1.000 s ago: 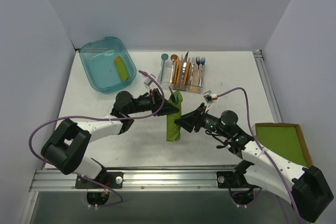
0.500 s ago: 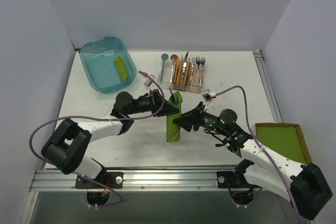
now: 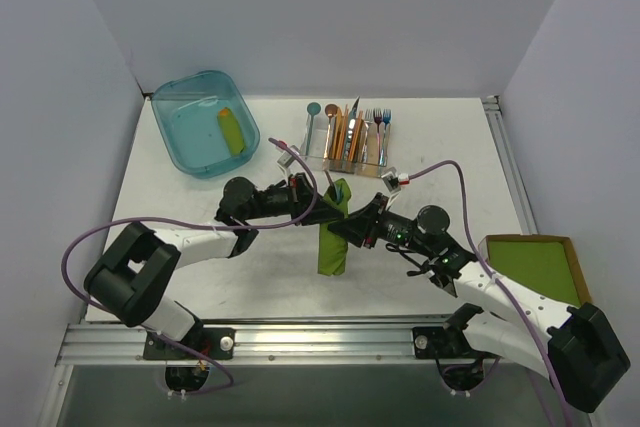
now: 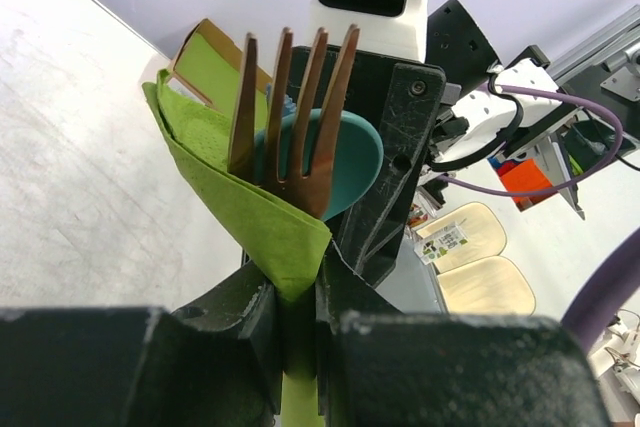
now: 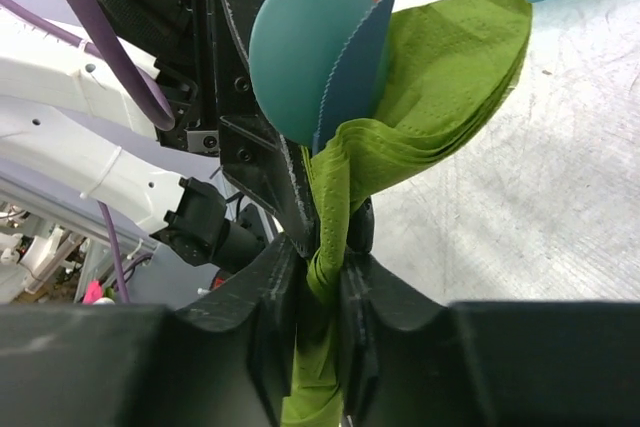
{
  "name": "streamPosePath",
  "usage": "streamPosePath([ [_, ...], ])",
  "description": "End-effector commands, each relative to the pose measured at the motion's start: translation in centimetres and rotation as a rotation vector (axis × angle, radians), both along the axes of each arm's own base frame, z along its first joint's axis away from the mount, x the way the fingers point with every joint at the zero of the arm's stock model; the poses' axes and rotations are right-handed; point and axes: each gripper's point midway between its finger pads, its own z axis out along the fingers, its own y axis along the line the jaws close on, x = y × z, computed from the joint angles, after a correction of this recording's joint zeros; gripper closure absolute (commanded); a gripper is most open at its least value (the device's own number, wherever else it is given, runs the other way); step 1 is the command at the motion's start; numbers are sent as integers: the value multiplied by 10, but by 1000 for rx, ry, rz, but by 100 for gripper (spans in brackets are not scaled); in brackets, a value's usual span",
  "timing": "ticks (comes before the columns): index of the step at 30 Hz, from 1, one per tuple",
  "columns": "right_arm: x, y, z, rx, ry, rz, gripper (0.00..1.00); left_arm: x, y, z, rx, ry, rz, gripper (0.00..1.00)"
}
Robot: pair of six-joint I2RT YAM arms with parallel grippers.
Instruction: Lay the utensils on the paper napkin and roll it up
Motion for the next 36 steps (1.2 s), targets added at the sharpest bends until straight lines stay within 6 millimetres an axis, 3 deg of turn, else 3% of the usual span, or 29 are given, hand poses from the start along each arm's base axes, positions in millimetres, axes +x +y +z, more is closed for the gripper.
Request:
streamPosePath([
  [1, -2, 5, 42, 93, -116, 33, 83, -7, 1, 17, -56, -76, -21, 98],
  [5, -5, 5, 44, 102, -123, 43, 100, -8, 1, 18, -60, -78, -22, 96],
  [9, -8, 4, 45, 102, -135, 53, 100, -8, 3, 25, -71, -82, -20, 58],
  [10, -9, 4, 45, 102, -139, 54, 100, -6, 4, 27, -73, -83, -16, 40],
  [11, -9, 4, 46, 100, -143, 54, 100, -5, 4, 29, -75, -84, -8, 34],
  [14, -10, 2, 48, 98, -154, 53, 100, -3, 7, 38, -73, -111, 3, 19],
  [16, -11, 2, 50, 101, -162, 51, 100, -3, 7, 40, -54, -113, 7, 15],
  [19, -11, 1, 62, 115, -188, 50, 100, -5, 9, 34, -26, -117, 17, 5],
  [23, -4, 0, 80, 124, -225, 16, 100, -11, 14, 25, -14, -116, 29, 6],
  [32, 8, 12, 116, 200, -264, 23, 100, -23, 15, 27, -21, -133, 31, 6],
  [36, 10, 19, 115, 223, -250, 50, 100, -24, 11, 36, -44, -143, 24, 6],
])
